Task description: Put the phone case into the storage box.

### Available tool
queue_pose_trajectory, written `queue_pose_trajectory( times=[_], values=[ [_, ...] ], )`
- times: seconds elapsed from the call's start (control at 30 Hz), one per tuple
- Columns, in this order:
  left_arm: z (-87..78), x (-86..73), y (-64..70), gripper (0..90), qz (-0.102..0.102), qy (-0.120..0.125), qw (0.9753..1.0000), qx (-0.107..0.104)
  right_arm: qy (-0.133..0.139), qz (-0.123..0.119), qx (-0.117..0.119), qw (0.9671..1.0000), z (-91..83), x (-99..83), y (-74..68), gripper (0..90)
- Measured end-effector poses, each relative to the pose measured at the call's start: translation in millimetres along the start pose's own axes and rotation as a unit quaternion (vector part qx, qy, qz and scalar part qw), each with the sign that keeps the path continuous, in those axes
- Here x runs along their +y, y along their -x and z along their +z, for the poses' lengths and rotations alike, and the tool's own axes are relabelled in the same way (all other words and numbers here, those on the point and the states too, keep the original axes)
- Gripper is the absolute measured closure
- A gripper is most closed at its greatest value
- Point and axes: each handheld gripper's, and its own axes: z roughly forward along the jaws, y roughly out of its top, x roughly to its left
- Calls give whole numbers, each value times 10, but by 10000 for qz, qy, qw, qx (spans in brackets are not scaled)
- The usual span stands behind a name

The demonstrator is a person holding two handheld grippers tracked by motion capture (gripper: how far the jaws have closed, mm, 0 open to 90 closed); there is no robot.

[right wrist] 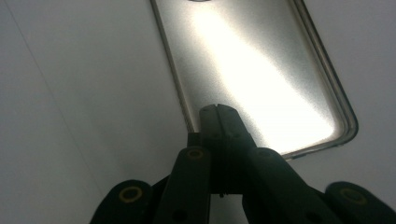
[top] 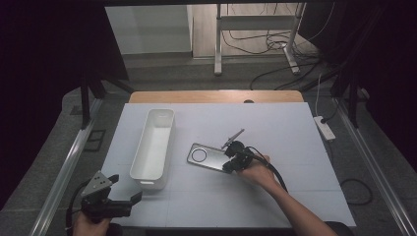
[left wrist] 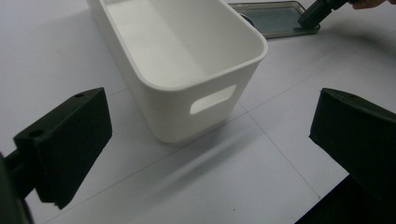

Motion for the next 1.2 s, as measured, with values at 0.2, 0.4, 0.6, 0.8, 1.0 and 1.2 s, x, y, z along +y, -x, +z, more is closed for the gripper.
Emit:
queue_pose_trajectory(
  times=[0.2, 0.4, 0.6, 0.8, 1.0, 1.2],
  values=[
    [-3, -1, -3, 0, -28, 24, 10000, -6, -11, -58, 118, 9999, 12, -6, -74, 894],
    [-2, -1, -4, 0, -28, 24, 10000, -8, 5, -180, 237, 9996, 50, 12, -195, 894],
    [-1, -1, -3, 0, -25, 25, 10000, -10, 11, -309, 270, 9992, 94, 56, -312, 894],
    [-5, -4, -12, 0, -60, 52, 10000, -27, 111, -291, 268, 9992, 60, 59, -280, 884],
    [-7, -6, -23, 3, -108, 66, 9999, -60, 427, -131, 185, 9988, -55, 59, -193, 780],
    [-1, -2, -18, 3, -71, 37, 9999, -71, 574, 34, 39, 9983, -184, 80, -94, 583]
  ],
)
